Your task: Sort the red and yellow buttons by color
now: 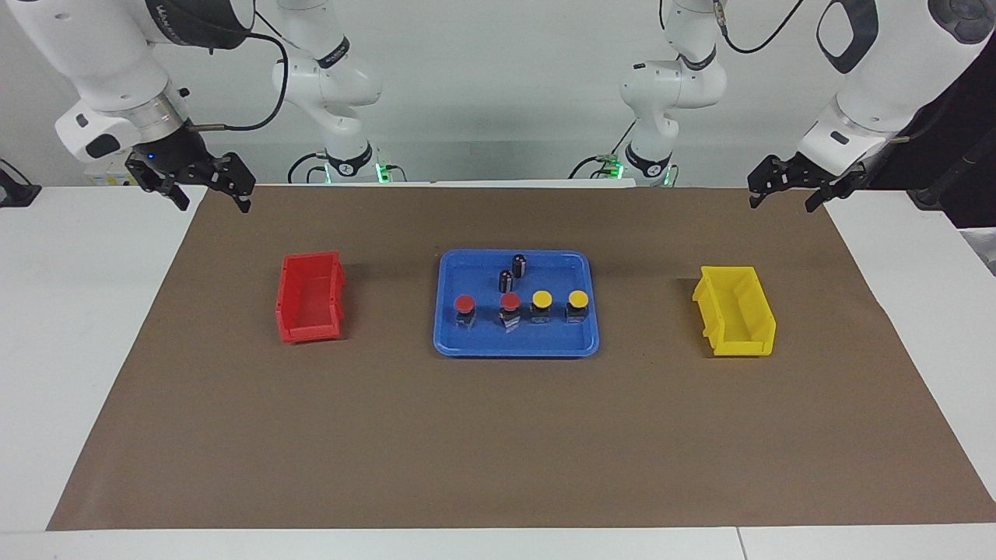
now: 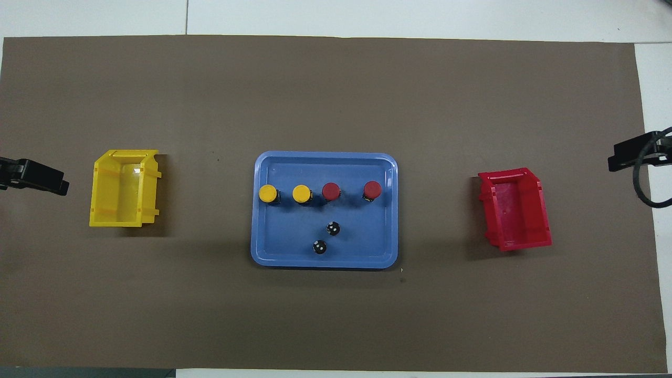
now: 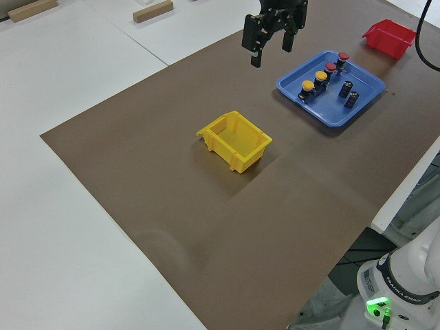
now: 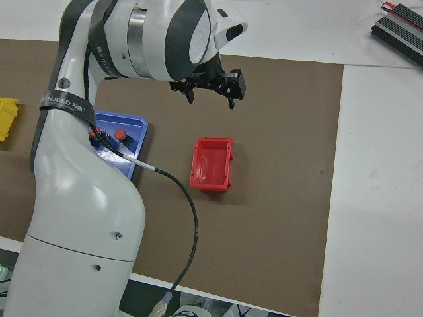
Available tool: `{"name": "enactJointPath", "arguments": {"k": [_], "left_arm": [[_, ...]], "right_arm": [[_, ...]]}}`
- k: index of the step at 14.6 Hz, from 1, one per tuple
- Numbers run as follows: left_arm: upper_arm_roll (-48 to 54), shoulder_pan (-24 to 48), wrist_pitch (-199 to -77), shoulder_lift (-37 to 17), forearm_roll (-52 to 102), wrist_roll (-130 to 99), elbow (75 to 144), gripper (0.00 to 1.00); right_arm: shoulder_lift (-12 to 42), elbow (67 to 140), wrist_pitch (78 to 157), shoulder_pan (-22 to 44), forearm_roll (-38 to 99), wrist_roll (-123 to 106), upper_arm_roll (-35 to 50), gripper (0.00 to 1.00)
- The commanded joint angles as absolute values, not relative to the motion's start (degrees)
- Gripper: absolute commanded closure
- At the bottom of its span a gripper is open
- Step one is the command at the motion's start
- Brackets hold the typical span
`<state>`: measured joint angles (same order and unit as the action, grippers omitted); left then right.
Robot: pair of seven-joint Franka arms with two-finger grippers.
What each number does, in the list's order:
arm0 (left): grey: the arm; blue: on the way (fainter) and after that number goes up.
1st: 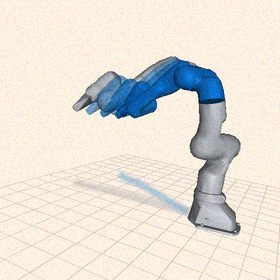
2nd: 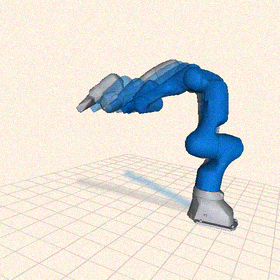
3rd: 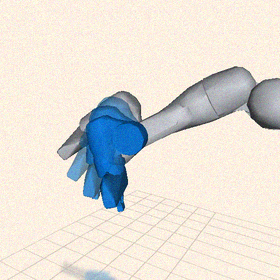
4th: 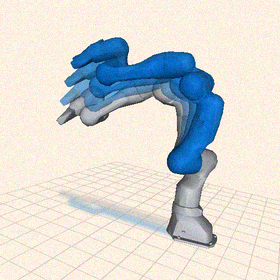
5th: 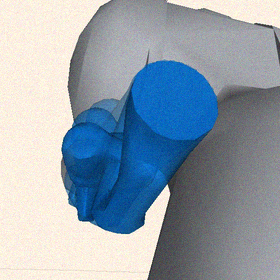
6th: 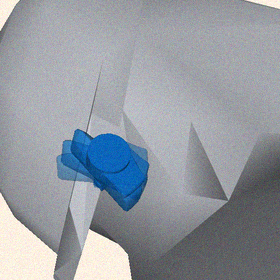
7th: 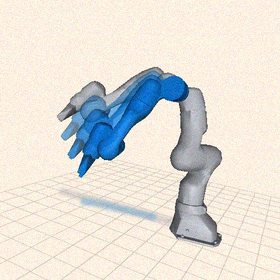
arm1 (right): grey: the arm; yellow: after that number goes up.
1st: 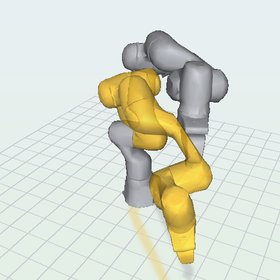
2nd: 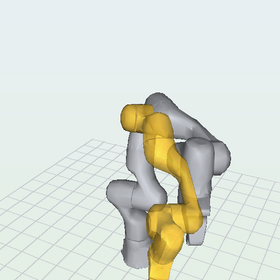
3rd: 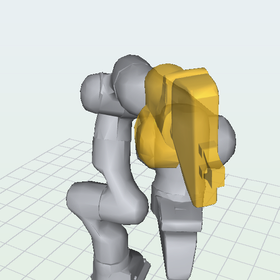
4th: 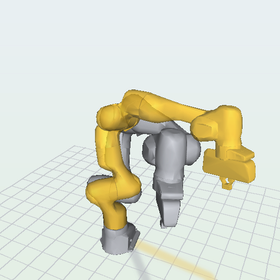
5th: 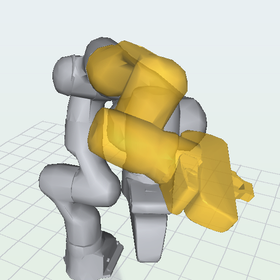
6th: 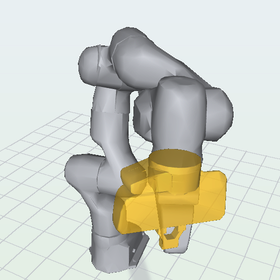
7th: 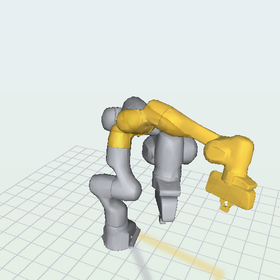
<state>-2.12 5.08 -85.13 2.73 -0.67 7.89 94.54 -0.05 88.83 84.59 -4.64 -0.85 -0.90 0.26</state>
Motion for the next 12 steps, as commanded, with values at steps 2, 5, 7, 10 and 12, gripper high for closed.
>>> {"name": "enactJointPath", "arguments": {"k": [2,5,7,10,12], "left_arm": [[-1.93,4.83,-87.8,3.87,-1.85,7.56,95.8,0.0],[-1.93,4.75,-88.15,3.87,-0.88,5.02,95.89,0.0],[-1.76,5.36,-88.59,3.87,-0.88,4.22,96.06,0.0],[-1.76,5.54,-89.82,3.87,-0.88,4.48,96.15,0.0],[-1.15,5.89,-90.18,3.78,-0.79,4.48,95.98,0.0]], "right_arm": [[-0.53,89.03,84.55,-4.75,-1.32,-1.85,1.14,0.0],[0.08,88.6,84.73,-4.92,-1.49,-1.5,1.32,0.0],[1.23,86.06,84.47,-4.57,-1.06,0.43,1.58,0.0],[3.68,85.25,87.17,0.42,-0.44,8.23,2.9,0.0],[5.53,85.34,90.86,6.39,-0.35,14.91,3.25,0.0]]}}
